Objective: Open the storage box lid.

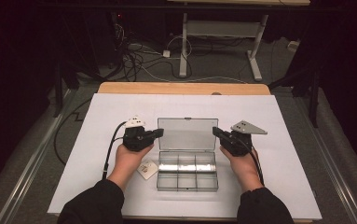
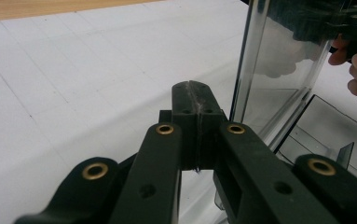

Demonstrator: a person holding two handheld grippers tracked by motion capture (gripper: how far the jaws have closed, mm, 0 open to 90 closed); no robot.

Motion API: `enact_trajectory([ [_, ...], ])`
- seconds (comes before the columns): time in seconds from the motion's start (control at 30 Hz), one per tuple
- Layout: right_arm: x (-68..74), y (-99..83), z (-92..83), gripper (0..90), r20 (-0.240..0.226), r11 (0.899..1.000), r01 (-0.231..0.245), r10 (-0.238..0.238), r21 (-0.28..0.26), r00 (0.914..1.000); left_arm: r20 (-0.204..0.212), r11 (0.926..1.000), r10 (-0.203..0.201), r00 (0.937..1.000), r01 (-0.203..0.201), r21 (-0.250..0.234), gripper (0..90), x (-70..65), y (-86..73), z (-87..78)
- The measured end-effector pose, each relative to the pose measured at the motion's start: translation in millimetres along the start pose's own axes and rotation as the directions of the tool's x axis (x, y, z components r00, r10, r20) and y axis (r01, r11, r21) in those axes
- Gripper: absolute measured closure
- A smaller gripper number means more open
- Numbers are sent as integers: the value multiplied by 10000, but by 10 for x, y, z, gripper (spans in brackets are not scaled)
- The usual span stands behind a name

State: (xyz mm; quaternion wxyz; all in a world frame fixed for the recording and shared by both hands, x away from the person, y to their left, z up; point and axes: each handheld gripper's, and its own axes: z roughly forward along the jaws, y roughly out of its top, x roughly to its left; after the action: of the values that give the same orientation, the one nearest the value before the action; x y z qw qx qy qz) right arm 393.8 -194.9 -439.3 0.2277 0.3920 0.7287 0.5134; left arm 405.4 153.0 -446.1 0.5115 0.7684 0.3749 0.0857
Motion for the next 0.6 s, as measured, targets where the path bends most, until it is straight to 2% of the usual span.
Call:
enact_trajectory([
  [0.33,-10,4,39,900,103,9998,3,-5,173,9999,-156,10000,51,9999,-50,33,876,22,20,45],
  [0.6,-40,-18,107,900,221,9990,-36,26,456,9998,-388,9996,71,9992,-61,271,876,62,44,135],
])
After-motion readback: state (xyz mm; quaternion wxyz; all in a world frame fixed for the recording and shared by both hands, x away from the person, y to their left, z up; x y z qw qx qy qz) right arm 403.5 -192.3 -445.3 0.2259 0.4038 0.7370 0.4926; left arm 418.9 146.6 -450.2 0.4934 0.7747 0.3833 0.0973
